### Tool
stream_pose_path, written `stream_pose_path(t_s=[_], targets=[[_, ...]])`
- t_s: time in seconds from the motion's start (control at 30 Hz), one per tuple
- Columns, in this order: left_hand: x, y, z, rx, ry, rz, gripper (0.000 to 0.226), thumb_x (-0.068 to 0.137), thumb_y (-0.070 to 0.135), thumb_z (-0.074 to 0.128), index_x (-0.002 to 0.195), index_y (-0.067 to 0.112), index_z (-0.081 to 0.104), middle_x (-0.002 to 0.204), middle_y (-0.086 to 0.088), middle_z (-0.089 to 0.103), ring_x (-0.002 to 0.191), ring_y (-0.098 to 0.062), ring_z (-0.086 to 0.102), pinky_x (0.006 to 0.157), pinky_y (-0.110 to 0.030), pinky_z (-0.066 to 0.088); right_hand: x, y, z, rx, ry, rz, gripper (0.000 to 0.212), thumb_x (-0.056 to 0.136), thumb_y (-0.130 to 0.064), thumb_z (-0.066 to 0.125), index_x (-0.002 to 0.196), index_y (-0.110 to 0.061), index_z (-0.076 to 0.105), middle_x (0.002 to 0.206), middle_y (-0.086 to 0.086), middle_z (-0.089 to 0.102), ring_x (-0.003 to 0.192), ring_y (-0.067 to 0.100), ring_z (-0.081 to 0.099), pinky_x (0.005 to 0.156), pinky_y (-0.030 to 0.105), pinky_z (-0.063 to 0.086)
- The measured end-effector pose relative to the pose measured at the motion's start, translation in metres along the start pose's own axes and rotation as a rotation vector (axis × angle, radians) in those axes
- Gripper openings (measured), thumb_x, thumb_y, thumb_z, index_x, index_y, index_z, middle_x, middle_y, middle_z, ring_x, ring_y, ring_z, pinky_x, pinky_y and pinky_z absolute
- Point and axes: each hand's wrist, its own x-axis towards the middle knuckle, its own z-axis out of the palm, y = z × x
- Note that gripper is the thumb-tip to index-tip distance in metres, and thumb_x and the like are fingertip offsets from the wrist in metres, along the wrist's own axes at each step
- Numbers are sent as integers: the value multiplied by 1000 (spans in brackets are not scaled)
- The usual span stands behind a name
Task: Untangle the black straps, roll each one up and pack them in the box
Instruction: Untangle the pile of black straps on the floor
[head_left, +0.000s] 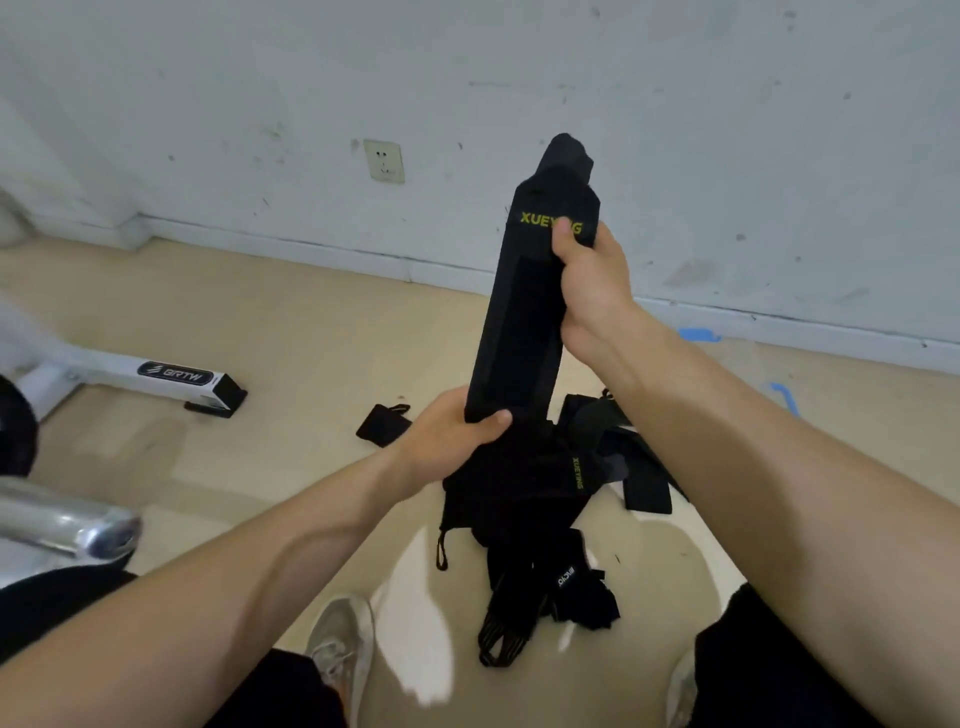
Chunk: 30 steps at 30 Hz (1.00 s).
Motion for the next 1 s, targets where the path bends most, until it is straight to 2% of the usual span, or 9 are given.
stream_pose_path(t_s=[0.1, 0.2, 0.3, 0.5, 0.57, 0.67, 0.77, 0.87, 1.0], targets=[[-9, -27, -14, -30, 77, -77, 23, 106, 26, 56, 125, 23, 68, 118, 6, 76, 114, -17, 70, 108, -46, 51, -2, 16, 10, 26, -29, 76, 19, 103, -19, 57, 121, -15, 63, 115, 8, 73, 106, 27, 72, 92, 49, 59], [-12, -44, -23, -91, 99, -136, 24, 105, 24, 57, 127, 24, 67, 118, 5, 76, 115, -19, 70, 109, -48, 50, -10, 41, 18, -67, -138, 143, 37, 97, -2, 52, 128, -21, 59, 115, 8, 73, 103, 25, 72, 88, 42, 61], [-16, -69, -23, -178, -14, -237, 27, 104, 14, 58, 130, 21, 65, 123, -1, 74, 117, -21, 70, 109, -47, 50, -15, 73, 27, -214, -197, 190, 49, 96, 5, 49, 128, -31, 57, 111, 8, 73, 101, 27, 72, 88, 46, 60], [-27, -149, -35, -137, -304, -525, 40, 97, 4, 65, 134, 19, 59, 131, 2, 68, 125, -21, 62, 104, -35, 53, -8, 166, 44, -278, -61, 313, 49, 96, 7, 51, 125, -32, 55, 105, 6, 68, 99, 27, 67, 87, 48, 59], [-27, -179, -47, -77, -324, -613, 44, 96, 9, 69, 137, 19, 59, 131, 0, 68, 122, -23, 64, 104, -40, 54, -7, 202, 54, -305, -53, 361, 51, 97, 8, 52, 131, -29, 54, 102, 2, 65, 95, 21, 64, 87, 43, 58], [-21, -220, -59, -66, -323, -757, 44, 95, 13, 71, 138, 17, 60, 129, -7, 70, 112, -26, 70, 96, -42, 59, 0, 250, 69, -318, -40, 403, 53, 97, 9, 51, 138, -25, 52, 102, 1, 64, 89, 14, 63, 71, 30, 55], [-12, -252, -62, -226, -229, -850, 37, 95, 18, 73, 130, 10, 65, 115, -7, 75, 90, -18, 76, 85, -35, 63, 9, 290, 86, -328, -36, 451, 54, 97, 7, 52, 140, -25, 50, 101, 0, 62, 87, 12, 62, 64, 26, 51], [-11, -282, -69, -405, -105, -848, 37, 94, 30, 73, 127, 13, 68, 118, -5, 77, 109, -23, 73, 101, -42, 57, 29, 319, 109, -326, -57, 466, 51, 98, 5, 53, 138, -26, 51, 106, 1, 62, 97, 17, 63, 71, 29, 54], [-12, -313, -87, -735, 142, -830, 32, 97, 32, 67, 125, 15, 67, 113, -5, 76, 102, -26, 72, 82, -39, 58, 65, 350, 161, -308, -175, 451, 56, 97, 3, 56, 147, -22, 47, 118, 5, 64, 109, 24, 63, 92, 37, 55]])
